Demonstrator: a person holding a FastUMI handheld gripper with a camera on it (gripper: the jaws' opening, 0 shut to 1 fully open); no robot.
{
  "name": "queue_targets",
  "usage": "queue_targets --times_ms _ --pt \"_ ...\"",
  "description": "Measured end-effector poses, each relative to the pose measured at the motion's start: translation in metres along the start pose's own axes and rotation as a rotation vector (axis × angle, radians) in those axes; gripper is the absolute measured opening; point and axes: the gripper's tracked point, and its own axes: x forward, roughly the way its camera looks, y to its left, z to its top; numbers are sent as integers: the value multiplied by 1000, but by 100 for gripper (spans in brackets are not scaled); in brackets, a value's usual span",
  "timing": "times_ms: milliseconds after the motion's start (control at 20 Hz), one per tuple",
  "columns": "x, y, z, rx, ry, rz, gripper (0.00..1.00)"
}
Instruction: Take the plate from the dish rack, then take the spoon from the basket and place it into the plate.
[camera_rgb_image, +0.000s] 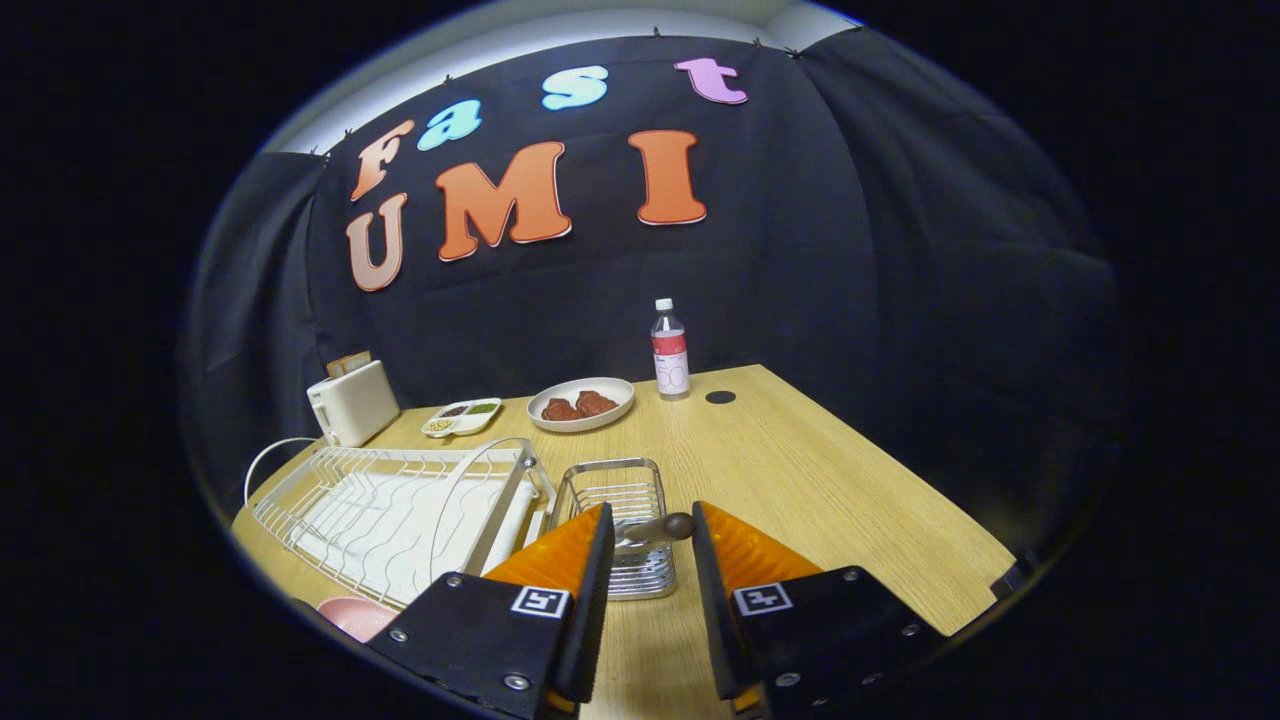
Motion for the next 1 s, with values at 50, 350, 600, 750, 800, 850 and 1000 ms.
queue_targets --times_ms 50,350,600,750,800,850,1000 --pt "0 2 0 -5 -3 5 42" --pt "4 23 10 71 -14 81 14" --pt "9 32 30 60 -11 83 8" --pt "4 36 48 25 -42 95 8" --pt "1 38 56 19 -54 98 8" --pt "-3 38 63 12 -64 101 8" --pt "-17 39 85 -14 -100 105 8"
